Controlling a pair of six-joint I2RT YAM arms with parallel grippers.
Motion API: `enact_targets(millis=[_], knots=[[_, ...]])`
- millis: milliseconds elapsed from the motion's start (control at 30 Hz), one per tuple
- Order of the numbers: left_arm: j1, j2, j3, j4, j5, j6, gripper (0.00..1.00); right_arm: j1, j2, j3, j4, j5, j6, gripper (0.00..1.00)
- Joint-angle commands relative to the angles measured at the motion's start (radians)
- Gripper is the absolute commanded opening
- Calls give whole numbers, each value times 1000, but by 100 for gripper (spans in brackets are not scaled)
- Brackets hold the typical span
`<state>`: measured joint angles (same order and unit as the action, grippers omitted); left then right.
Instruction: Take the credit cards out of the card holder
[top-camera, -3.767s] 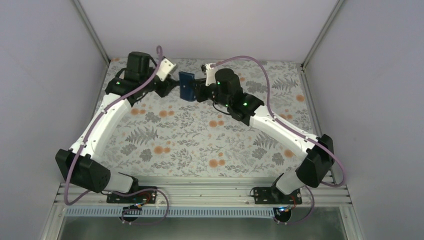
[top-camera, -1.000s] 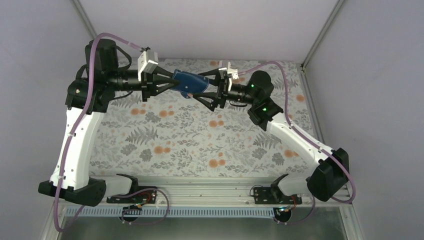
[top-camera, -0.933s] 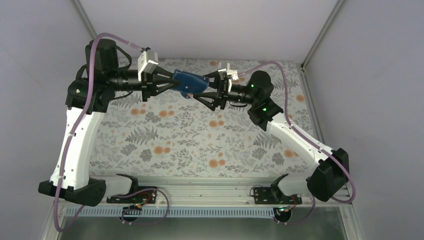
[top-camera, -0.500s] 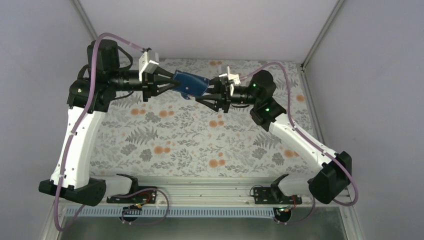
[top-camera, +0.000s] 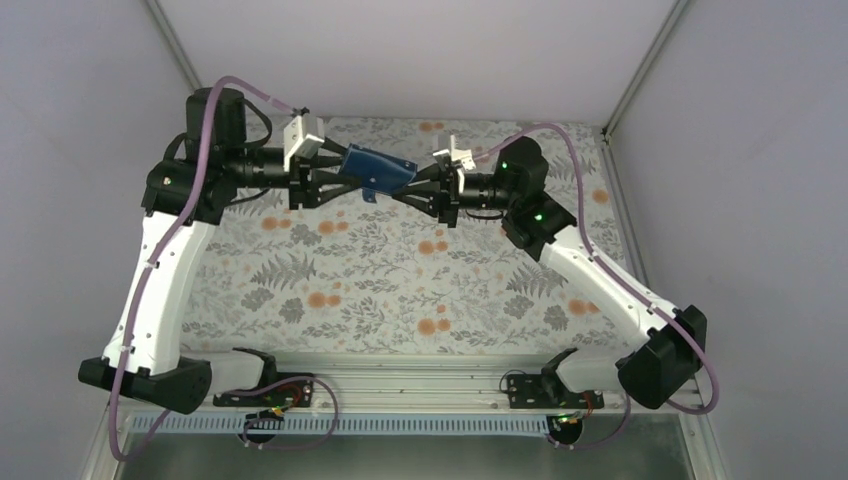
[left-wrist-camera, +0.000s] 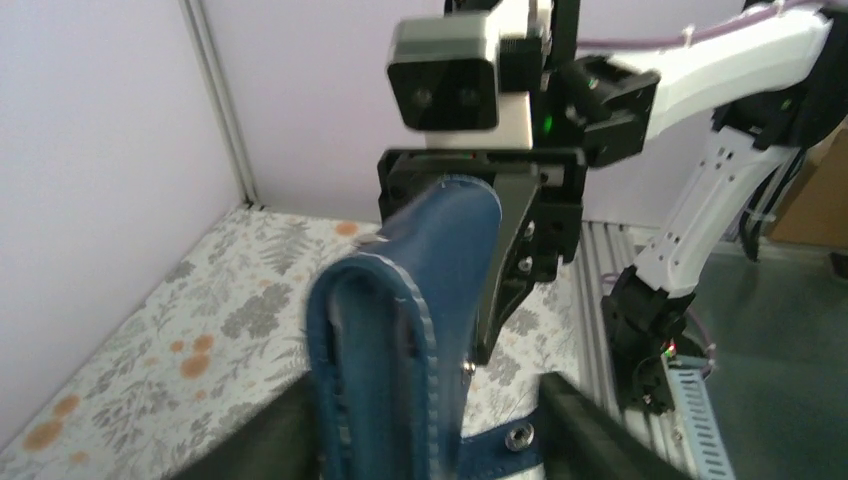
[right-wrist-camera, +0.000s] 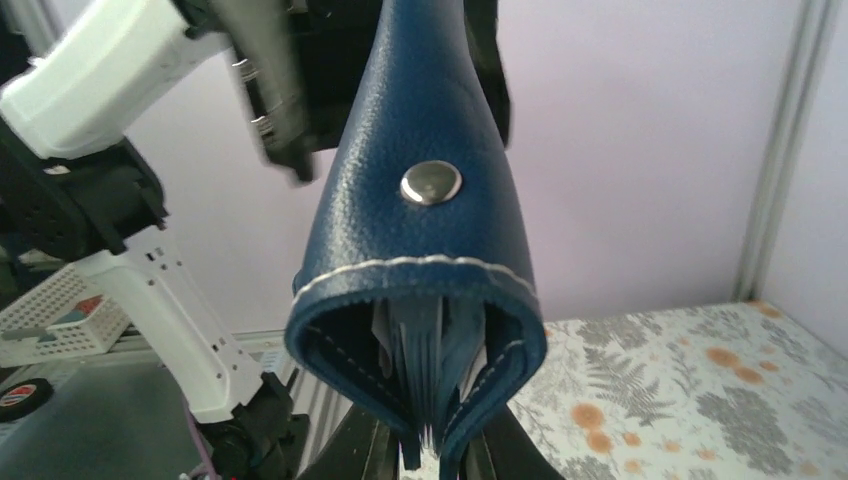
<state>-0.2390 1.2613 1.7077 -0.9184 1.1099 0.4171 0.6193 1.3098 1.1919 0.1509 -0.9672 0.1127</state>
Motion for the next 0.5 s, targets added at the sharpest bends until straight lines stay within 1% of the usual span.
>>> enact_targets(millis=[0,33,67,167,200,233,300,367,467], knots=[[-4,8,39,-152,-136,227,90,11,-5,100,-222,122,-136,4],[0,4,58,-179,-198,278,94,13,12,117,-298,157,-169,4],[2,2,76,-210,-258,336,95,15,27,126,-367,197,-199,4],[6,13,117,-307,-445,486,95,46,61,135,-549,310,-287,4],[5,17,122,-340,-513,528,95,71,69,137,-592,357,-313,4],[6,18,113,-366,-552,575,94,99,80,140,-629,413,-339,4],[5,13,71,-400,-604,657,93,156,103,152,-683,492,-380,4],[4,23,29,-434,-611,697,91,178,119,168,-711,512,-399,4],[-9,21,-78,-438,-578,730,82,199,118,183,-709,515,-414,4]])
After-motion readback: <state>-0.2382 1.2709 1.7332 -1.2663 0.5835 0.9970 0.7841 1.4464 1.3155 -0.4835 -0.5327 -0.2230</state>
